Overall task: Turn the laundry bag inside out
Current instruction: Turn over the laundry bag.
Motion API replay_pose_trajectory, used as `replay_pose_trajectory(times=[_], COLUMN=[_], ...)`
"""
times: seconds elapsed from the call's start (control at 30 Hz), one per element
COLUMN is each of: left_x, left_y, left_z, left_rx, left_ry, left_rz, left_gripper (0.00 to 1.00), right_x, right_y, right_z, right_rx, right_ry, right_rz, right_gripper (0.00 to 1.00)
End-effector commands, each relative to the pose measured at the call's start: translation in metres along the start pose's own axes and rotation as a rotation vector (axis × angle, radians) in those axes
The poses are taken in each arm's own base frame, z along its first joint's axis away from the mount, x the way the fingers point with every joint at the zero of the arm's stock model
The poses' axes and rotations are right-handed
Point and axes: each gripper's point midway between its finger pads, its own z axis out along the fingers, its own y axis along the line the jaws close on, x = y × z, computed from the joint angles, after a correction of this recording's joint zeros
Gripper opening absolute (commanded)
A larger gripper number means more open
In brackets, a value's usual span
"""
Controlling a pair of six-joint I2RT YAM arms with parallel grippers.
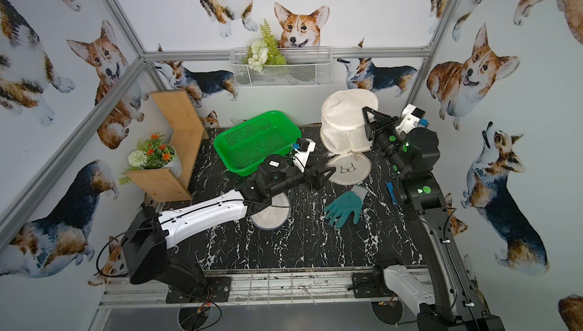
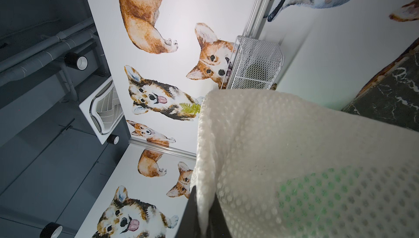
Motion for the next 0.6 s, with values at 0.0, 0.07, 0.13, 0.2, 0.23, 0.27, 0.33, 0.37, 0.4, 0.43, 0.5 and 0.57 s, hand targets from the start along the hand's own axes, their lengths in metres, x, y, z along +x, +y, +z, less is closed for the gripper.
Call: replay_pose_trajectory(times=[0.0, 0.07, 0.13, 0.2, 0.23, 0.27, 0.33, 0.37, 0.4, 0.43, 0.5, 0.57], left_x=[-0.037, -0.043, -0.038, -0.040, -0.042, -0.044, -0.048, -0.050, -0.053, -0.054, -0.054, -0.052], left_y=[-0.018, -0.017, -0.010, -0.005, -0.005, -0.006, -0.008, -0.009, -0.008, -0.009, -0.012, -0.014], left_z=[0.005, 0.009, 0.017, 0.017, 0.016, 0.015, 0.014, 0.015, 0.016, 0.018, 0.023, 0.028], left_rx=[0.100, 0.109, 0.102, 0.112, 0.125, 0.145, 0.183, 0.197, 0.209, 0.219, 0.240, 0.263], left_ry=[-0.155, -0.185, -0.193, -0.236, -0.261, -0.287, -0.322, -0.332, -0.341, -0.345, -0.336, -0.322], left_rz=[0.078, 0.108, 0.115, 0.122, 0.131, 0.141, 0.161, 0.163, 0.161, 0.161, 0.168, 0.165], left_gripper=[0.82, 0.82, 0.82, 0.81, 0.80, 0.79, 0.77, 0.75, 0.74, 0.74, 0.73, 0.72], right_x=[-0.003, -0.003, -0.003, -0.003, -0.003, -0.003, -0.002, -0.002, -0.002, -0.001, -0.002, -0.002], right_y=[0.020, 0.023, 0.025, 0.028, 0.029, 0.029, 0.029, 0.028, 0.027, 0.027, 0.028, 0.027], right_z=[-0.002, -0.002, -0.002, -0.003, -0.003, -0.003, -0.003, -0.003, -0.002, -0.002, -0.001, -0.001], right_rx=[-0.068, -0.075, -0.081, -0.087, -0.088, -0.088, -0.089, -0.088, -0.088, -0.089, -0.091, -0.090], right_ry=[-0.011, -0.008, -0.007, -0.008, -0.007, -0.007, -0.004, -0.001, 0.000, 0.002, 0.001, 0.001], right_rz=[0.005, 0.015, 0.021, 0.022, 0.020, 0.021, 0.024, 0.025, 0.028, 0.029, 0.031, 0.034], right_gripper=[0.00, 0.00, 0.00, 0.00, 0.00, 0.00, 0.00, 0.00, 0.00, 0.00, 0.00, 0.00])
